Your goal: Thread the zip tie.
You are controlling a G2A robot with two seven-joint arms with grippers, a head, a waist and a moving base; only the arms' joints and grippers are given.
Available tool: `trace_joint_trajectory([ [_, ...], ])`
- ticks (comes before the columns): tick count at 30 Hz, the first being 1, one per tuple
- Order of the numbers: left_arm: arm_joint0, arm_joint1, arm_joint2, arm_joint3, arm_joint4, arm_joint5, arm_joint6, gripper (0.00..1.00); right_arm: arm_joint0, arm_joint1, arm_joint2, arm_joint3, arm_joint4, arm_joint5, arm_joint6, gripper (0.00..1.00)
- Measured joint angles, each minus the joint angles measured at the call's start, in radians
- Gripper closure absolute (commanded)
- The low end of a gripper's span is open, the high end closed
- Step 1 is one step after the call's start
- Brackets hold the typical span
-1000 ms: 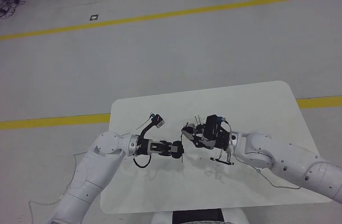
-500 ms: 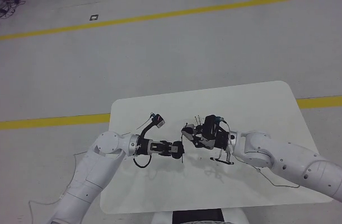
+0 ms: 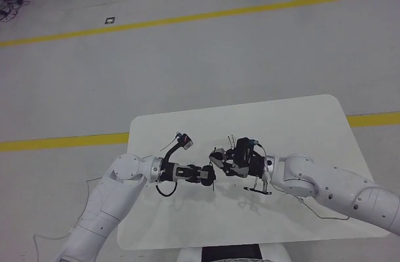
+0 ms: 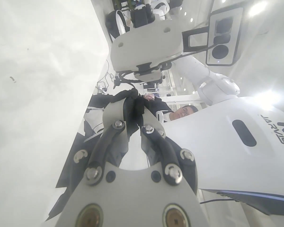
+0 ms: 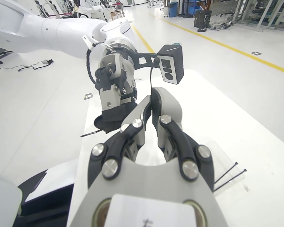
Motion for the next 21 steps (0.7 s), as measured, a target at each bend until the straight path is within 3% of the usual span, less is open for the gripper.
trace_joint_trajectory([
  [12, 0.004, 0.0, -0.006, -0.004, 0.001, 0.0, 0.002, 1.0, 0.025, 0.003, -0.032, 0.002, 0.015, 0.0, 0.008, 1.0],
  [21, -0.002, -0.001, -0.003, -0.002, 0.001, 0.0, 0.0, 1.0, 0.023, 0.009, -0.031, 0.015, 0.047, 0.0, -0.048, 1.0],
])
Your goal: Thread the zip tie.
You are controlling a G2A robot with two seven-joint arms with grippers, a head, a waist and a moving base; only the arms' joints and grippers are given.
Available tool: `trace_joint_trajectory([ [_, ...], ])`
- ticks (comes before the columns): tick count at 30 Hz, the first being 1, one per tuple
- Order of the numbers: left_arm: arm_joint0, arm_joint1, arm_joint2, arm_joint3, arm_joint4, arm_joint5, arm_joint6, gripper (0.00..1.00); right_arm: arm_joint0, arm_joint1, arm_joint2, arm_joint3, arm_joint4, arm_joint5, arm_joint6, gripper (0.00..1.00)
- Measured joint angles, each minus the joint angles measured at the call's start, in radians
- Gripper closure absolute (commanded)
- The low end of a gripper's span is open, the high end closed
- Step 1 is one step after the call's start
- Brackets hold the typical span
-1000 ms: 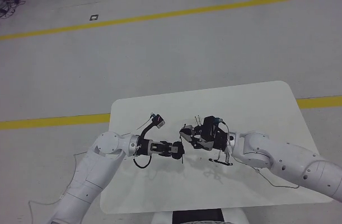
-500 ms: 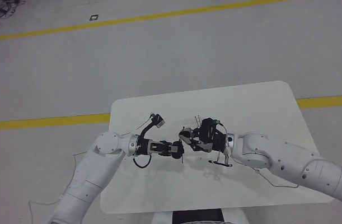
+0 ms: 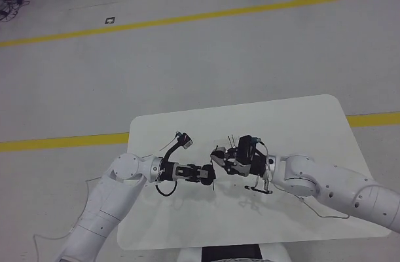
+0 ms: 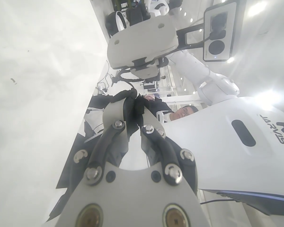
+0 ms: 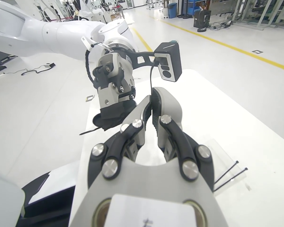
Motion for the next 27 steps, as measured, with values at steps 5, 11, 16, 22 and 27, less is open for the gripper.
trace_joint_trajectory([
  [5, -0.003, -0.001, 0.004, 0.003, 0.001, 0.0, -0.002, 1.0, -0.004, 0.002, -0.01, -0.004, 0.045, 0.0, -0.021, 1.0],
  [11, -0.006, -0.001, 0.006, 0.005, 0.002, 0.0, 0.0, 1.0, 0.009, 0.007, -0.03, 0.0, 0.094, 0.0, -0.035, 1.0],
  [16, -0.006, -0.001, 0.007, 0.004, 0.001, 0.0, 0.001, 1.0, 0.031, 0.011, -0.056, -0.002, 0.089, 0.0, -0.001, 1.0],
  [22, -0.007, -0.001, 0.008, 0.002, 0.0, 0.0, 0.001, 1.0, 0.045, 0.008, -0.073, -0.006, 0.113, 0.0, 0.029, 1.0],
  [27, -0.007, -0.001, 0.01, 0.002, 0.0, 0.0, -0.001, 1.0, 0.042, 0.006, -0.072, 0.001, 0.151, 0.0, -0.015, 1.0],
])
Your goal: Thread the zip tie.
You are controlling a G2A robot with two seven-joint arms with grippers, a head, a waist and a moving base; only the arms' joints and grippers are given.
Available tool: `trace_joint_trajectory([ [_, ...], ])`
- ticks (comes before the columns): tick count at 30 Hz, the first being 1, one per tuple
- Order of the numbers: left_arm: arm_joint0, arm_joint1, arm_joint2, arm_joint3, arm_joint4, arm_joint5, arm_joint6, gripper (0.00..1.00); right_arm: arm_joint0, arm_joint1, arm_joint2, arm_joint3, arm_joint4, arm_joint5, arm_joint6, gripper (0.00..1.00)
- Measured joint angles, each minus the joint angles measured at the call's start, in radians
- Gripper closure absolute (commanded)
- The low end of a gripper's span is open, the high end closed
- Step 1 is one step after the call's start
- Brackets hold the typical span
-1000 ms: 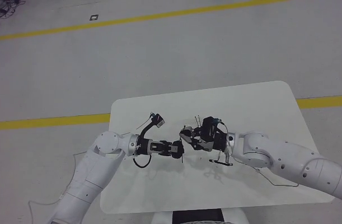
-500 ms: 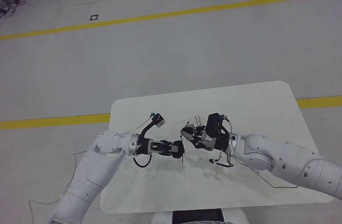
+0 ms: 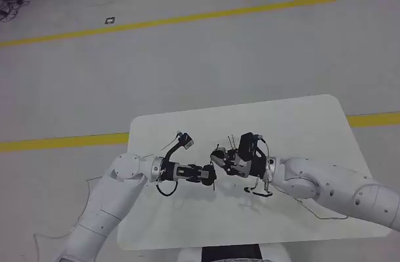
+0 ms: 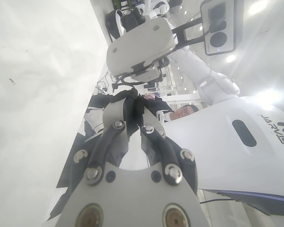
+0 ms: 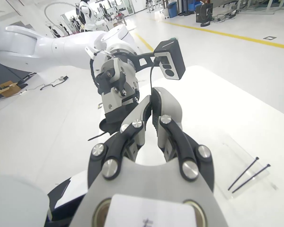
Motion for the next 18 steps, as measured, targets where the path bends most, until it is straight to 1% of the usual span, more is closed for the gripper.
trace_joint_trajectory([
  [6, 0.007, 0.002, -0.007, -0.001, 0.0, 0.0, 0.001, 1.0, -0.006, 0.001, 0.0, 0.0, 0.016, 0.0, 0.0, 1.0],
  [12, 0.012, 0.003, -0.012, -0.006, 0.0, 0.0, 0.003, 1.0, -0.005, -0.001, 0.0, -0.009, -0.004, 0.0, 0.038, 1.0],
  [18, 0.011, 0.002, -0.011, -0.005, -0.001, 0.0, 0.002, 1.0, -0.005, -0.004, 0.0, -0.017, -0.001, 0.0, 0.067, 1.0],
])
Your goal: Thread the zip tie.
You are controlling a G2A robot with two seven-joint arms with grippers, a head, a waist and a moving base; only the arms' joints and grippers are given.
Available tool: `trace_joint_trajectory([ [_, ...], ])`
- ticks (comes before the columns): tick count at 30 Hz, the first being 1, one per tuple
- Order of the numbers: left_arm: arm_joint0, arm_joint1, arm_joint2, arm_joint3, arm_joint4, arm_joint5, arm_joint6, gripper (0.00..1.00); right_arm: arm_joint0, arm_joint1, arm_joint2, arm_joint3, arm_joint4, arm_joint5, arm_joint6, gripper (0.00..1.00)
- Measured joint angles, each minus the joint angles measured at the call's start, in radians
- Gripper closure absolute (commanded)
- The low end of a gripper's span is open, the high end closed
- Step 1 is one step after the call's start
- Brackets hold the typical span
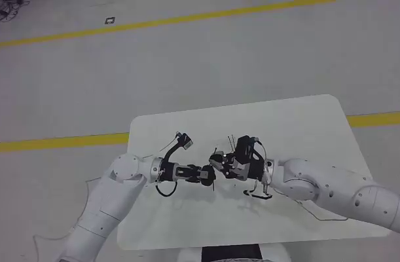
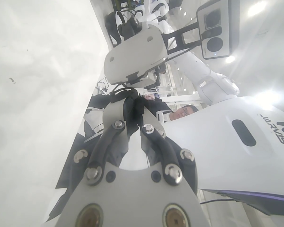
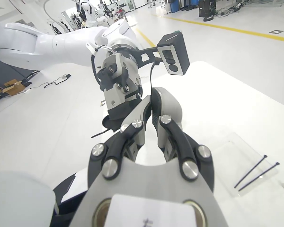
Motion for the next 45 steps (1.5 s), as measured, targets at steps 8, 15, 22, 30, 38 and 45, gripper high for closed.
trace_joint_trajectory([
  [8, 0.005, 0.0, -0.006, 0.0, 0.002, 0.0, 0.001, 1.0, -0.009, 0.0, 0.0, 0.024, 0.044, 0.0, -0.061, 1.0],
  [15, 0.007, 0.0, -0.009, -0.002, 0.003, 0.0, 0.0, 1.0, -0.013, 0.008, 0.0, 0.025, 0.047, 0.0, -0.097, 1.0],
  [22, 0.001, -0.004, -0.004, -0.008, 0.002, 0.0, 0.001, 1.0, -0.01, 0.013, 0.0, 0.018, 0.011, 0.0, -0.059, 1.0],
  [30, -0.01, -0.008, 0.006, -0.011, 0.003, 0.0, 0.001, 1.0, -0.008, 0.006, 0.0, 0.012, -0.002, 0.0, -0.028, 1.0],
  [38, -0.012, -0.009, 0.007, -0.013, 0.003, 0.0, -0.001, 1.0, -0.01, 0.001, 0.0, 0.016, 0.0, 0.0, -0.022, 1.0],
  [45, -0.009, -0.009, 0.006, -0.01, 0.006, 0.0, 0.001, 1.0, -0.007, 0.005, 0.0, 0.025, -0.003, 0.0, -0.045, 1.0],
])
